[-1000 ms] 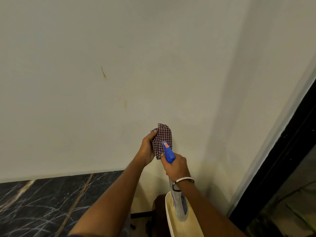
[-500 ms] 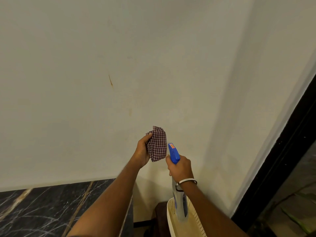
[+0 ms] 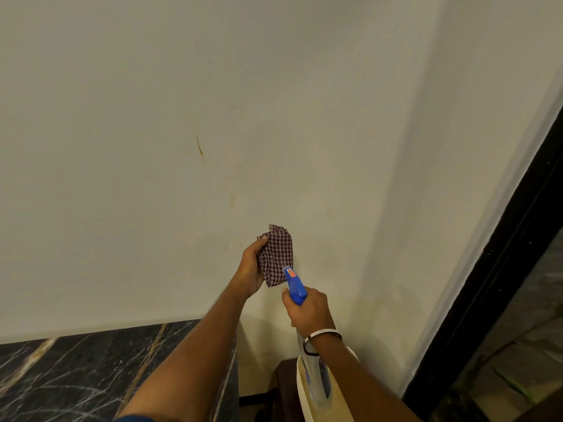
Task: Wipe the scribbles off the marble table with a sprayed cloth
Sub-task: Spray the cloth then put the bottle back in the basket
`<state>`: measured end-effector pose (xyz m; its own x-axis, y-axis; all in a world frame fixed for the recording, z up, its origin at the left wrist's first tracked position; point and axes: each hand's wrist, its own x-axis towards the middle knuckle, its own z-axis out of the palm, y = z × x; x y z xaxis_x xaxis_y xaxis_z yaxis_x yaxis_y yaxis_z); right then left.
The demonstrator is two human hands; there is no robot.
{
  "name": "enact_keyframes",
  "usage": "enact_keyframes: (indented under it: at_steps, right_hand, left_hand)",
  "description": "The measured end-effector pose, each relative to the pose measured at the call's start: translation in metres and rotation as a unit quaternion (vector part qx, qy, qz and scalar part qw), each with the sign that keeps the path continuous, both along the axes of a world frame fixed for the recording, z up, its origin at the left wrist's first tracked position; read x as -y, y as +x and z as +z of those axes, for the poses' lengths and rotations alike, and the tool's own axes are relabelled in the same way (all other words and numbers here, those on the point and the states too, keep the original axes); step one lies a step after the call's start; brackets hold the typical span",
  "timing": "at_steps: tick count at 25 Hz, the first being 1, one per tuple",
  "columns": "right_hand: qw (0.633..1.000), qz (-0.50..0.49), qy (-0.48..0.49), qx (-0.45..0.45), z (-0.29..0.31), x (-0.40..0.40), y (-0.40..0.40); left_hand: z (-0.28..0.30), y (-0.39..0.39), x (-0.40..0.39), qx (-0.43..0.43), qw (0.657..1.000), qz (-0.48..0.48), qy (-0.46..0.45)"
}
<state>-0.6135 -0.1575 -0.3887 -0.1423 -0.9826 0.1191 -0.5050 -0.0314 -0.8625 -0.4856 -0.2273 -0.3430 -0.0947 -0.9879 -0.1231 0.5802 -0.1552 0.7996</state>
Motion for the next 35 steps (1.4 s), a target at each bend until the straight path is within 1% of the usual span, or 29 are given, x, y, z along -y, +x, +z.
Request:
enact_keyframes:
  at_steps: [4,9,17,20,26,35]
  right_hand:
    - [0.999,-0.024,-0.003,0.025,0.001,-0.002,-0.007]
    - [0.999,-0.036,0.021,0.022,-0.004,-0.003,-0.011]
    - [0.999,0.026,0.027,0.016,-0.011,-0.004,0.008]
    - [0.999,0.034,0.039,-0.005,-0.016,-0.004,0.01]
    - [0.999,-0.011,0.022,0.024,-0.019,0.0,-0.002]
    - [0.999,-0.032,0.028,0.01,-0.031,0.0,-0.01]
  left_hand:
    - [0.002,0.004,-0.002,0.002,1.0,0.0,-0.001]
    - [0.002,0.008,0.0,0.002,1.0,-0.007,-0.004]
    - [-0.002,0.01,0.003,0.003,1.0,-0.012,0.006]
    - [-0.001,0.013,0.005,-0.003,1.0,-0.021,0.006]
    - [-0.005,0.017,0.009,0.012,1.0,-0.009,0.005]
    - [-0.007,0.021,0.008,0.006,1.0,0.004,0.013]
